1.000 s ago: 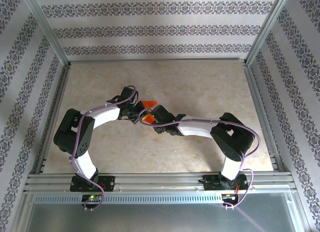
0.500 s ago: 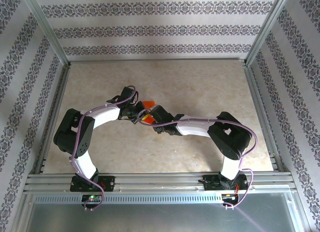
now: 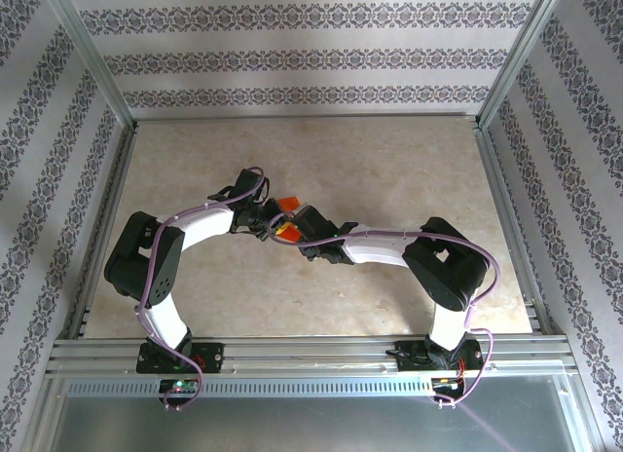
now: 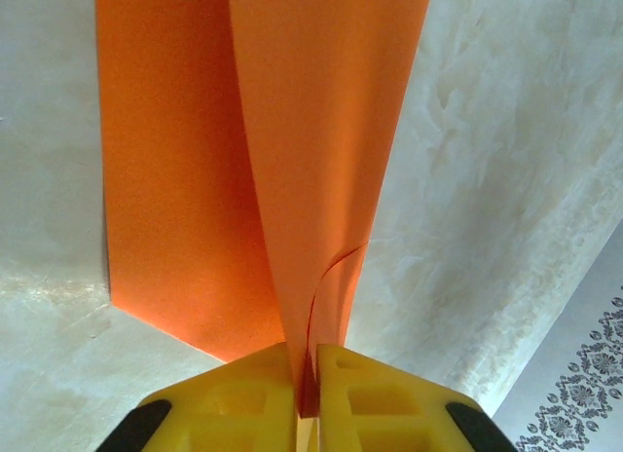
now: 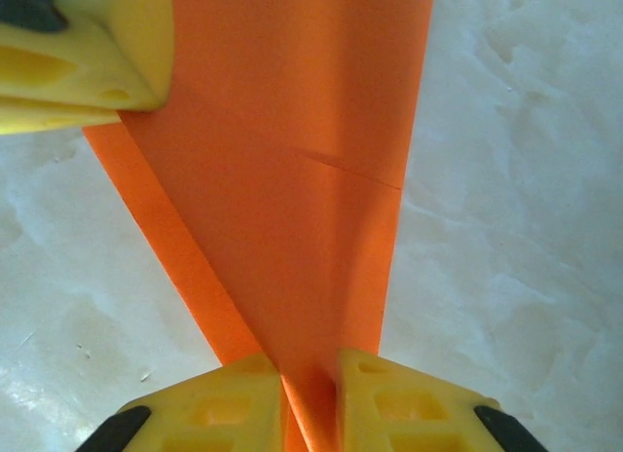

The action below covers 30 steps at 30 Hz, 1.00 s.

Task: Fold a paper plane with a square sheet of paper (pick it up from the middle)
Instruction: Fourth fold the wing at the center of the table.

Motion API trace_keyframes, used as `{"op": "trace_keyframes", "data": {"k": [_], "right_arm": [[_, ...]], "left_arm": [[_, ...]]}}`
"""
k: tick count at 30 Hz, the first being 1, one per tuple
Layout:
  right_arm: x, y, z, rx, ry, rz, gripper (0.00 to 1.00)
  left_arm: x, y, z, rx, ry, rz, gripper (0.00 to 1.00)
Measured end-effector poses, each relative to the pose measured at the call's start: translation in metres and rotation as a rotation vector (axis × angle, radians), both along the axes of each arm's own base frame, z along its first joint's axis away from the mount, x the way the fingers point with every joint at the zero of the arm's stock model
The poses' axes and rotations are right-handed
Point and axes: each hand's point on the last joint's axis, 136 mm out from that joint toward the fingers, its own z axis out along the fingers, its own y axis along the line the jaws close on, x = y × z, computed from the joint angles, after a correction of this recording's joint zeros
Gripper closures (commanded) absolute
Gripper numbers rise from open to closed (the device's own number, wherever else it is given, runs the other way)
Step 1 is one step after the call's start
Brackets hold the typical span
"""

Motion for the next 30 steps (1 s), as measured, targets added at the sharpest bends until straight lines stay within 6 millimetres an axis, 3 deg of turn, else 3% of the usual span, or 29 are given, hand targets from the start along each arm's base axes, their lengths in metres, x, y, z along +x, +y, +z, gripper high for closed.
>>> {"op": "trace_keyframes", "data": {"k": [8,14,18,26,30], "right_arm": [[-0.001,0.002,-0.002,0.046,0.039,0.002,0.84],[-0.001,0.002,-0.007,0.128,0.107,0.001,0.84],[-0.002,0.003,-0.009,0.189,0.15,0.002,0.84],[-0.003,0.005,-0.009,0.281,0.216,-0.002,0.84],[-0.003,0.007,-0.006,0.325,0.245,-0.001,0.84]], "left_arm": [[0.002,0.016,0.002,0.036,0.003,0.03,0.7],[0.011,0.041,0.027,0.062,-0.064,0.087,0.63],[0.013,0.044,0.036,0.058,-0.098,0.094,0.63],[-0.011,0.046,0.006,0.048,-0.041,0.081,0.67],[-0.01,0.038,0.002,0.022,-0.043,0.062,0.7]]}}
